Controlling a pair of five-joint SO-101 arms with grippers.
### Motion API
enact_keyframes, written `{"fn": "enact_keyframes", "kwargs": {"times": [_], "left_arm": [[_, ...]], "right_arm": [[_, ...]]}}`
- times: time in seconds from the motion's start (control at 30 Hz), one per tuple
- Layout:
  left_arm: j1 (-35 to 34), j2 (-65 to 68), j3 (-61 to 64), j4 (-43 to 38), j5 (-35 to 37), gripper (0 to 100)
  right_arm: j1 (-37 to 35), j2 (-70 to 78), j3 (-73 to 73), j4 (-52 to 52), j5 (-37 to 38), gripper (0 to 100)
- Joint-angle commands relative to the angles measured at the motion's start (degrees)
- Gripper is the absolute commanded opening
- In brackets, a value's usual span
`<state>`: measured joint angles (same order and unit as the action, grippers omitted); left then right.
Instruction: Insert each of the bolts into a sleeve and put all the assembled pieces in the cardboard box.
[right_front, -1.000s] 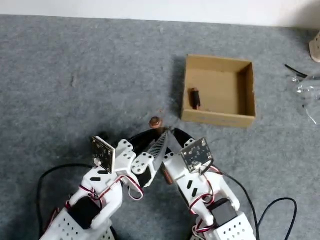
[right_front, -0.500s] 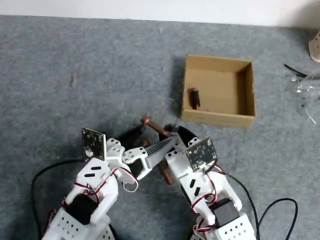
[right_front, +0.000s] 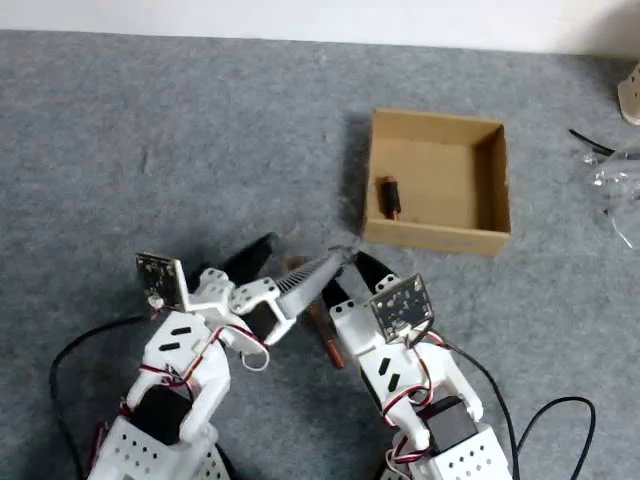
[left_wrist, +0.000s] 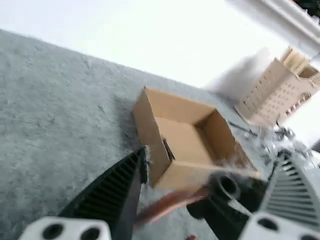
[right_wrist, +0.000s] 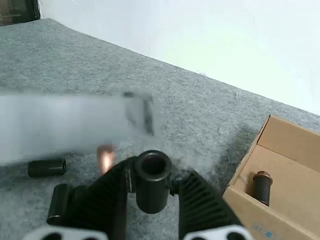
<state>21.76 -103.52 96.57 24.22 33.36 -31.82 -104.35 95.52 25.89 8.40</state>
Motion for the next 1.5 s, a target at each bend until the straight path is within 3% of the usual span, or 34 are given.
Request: {"fn": "enact_keyframes", "kwargs": {"times": [0.0, 0.17, 0.67, 0.93, 1.07, 1.47], "left_arm": [[-5.1, -0.9, -1.4, -2.3, 1.9, 37], [-11.5, -0.9, -1.4, -2.3, 7.1, 37], [-12.7, -0.7, 0.6, -1.9, 6.7, 37], [-13.2, -0.5, 0.3, 4.6, -2.5, 37], [-13.2, -0.4, 0.6, 6.4, -3.5, 37], [-6.2, -0.3, -2.4, 13.1, -10.2, 36]], "right_arm": [[0.6, -1.0, 0.4, -2.6, -0.7, 0.5], [0.6, -1.0, 1.6, -2.7, -0.6, 0.5], [6.4, -1.0, 1.7, -2.8, -0.7, 0.5], [11.0, -0.9, 5.1, -2.6, -0.7, 0.5], [13.6, -0.7, 6.1, -2.3, -0.7, 0.5], [18.7, -0.6, 6.1, 1.6, -0.7, 0.5]]}}
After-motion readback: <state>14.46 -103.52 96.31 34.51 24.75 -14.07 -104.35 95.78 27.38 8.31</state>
